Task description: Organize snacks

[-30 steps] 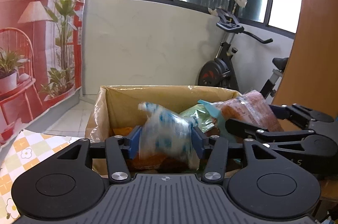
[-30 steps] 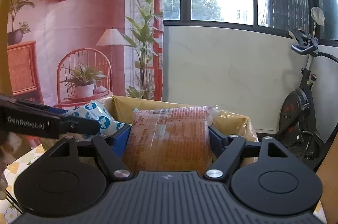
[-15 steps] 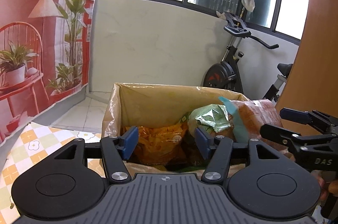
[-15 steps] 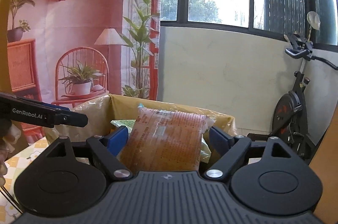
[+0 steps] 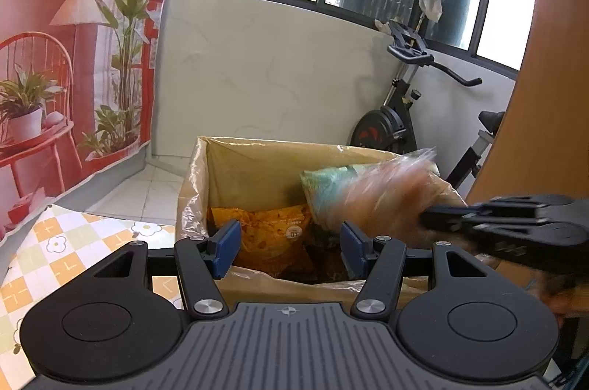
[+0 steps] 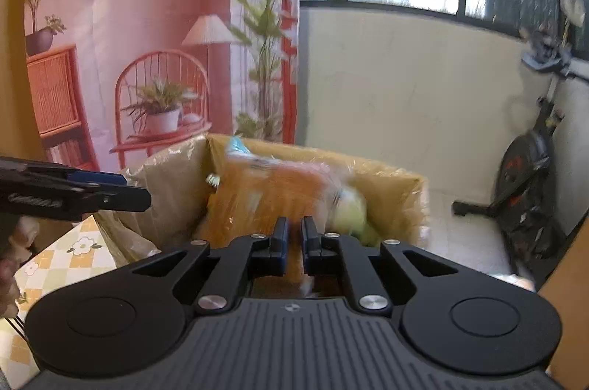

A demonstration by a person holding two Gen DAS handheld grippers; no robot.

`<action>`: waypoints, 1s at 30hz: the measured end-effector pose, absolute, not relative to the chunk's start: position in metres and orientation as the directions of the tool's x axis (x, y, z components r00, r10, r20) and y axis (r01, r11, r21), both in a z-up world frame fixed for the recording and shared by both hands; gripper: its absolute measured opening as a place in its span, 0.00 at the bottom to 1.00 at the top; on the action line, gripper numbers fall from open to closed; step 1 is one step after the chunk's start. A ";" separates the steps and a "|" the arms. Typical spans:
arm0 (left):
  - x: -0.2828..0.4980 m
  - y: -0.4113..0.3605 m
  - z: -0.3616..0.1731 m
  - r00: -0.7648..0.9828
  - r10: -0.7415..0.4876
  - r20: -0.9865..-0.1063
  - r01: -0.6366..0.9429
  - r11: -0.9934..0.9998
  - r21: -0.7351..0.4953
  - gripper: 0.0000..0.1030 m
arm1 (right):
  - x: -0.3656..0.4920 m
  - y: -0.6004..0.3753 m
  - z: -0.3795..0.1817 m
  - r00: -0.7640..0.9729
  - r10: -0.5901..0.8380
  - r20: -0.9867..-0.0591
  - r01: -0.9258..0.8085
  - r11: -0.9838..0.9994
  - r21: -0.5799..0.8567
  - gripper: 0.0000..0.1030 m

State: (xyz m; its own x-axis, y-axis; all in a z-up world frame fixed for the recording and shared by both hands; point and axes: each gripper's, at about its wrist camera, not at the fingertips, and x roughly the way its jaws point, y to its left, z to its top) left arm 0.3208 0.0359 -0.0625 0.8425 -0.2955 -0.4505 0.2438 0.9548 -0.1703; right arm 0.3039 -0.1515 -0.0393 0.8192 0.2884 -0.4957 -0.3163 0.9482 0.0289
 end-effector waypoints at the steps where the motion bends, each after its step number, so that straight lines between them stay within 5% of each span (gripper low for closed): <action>1: 0.320 0.037 -0.063 0.842 -0.294 -0.451 0.242 0.955 -0.171 0.60 | 0.311 -0.146 -0.043 0.800 0.303 -0.518 -0.329 0.943 0.045 0.06; 15: 0.301 0.041 -0.060 0.857 -0.264 -0.444 0.222 0.964 -0.145 0.61 | 0.298 -0.132 -0.037 0.819 0.250 -0.517 -0.274 0.961 0.031 0.08; 20: 0.289 0.044 -0.062 0.862 -0.238 -0.448 0.198 0.971 -0.136 0.65 | 0.273 -0.144 -0.027 0.848 0.226 -0.479 -0.251 0.968 0.013 0.26; 30: 0.257 0.057 -0.075 0.854 -0.189 -0.484 0.151 0.982 -0.117 0.66 | 0.222 -0.161 -0.021 0.888 0.220 -0.404 -0.237 0.971 0.008 0.45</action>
State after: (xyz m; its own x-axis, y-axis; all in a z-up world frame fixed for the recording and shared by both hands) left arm 0.2566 0.0574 -0.0753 0.8542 -0.1891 -0.4843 0.1512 0.9816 -0.1166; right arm 0.2225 -0.1613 -0.0207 0.8877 0.2201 -0.4044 -0.2372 0.9714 0.0080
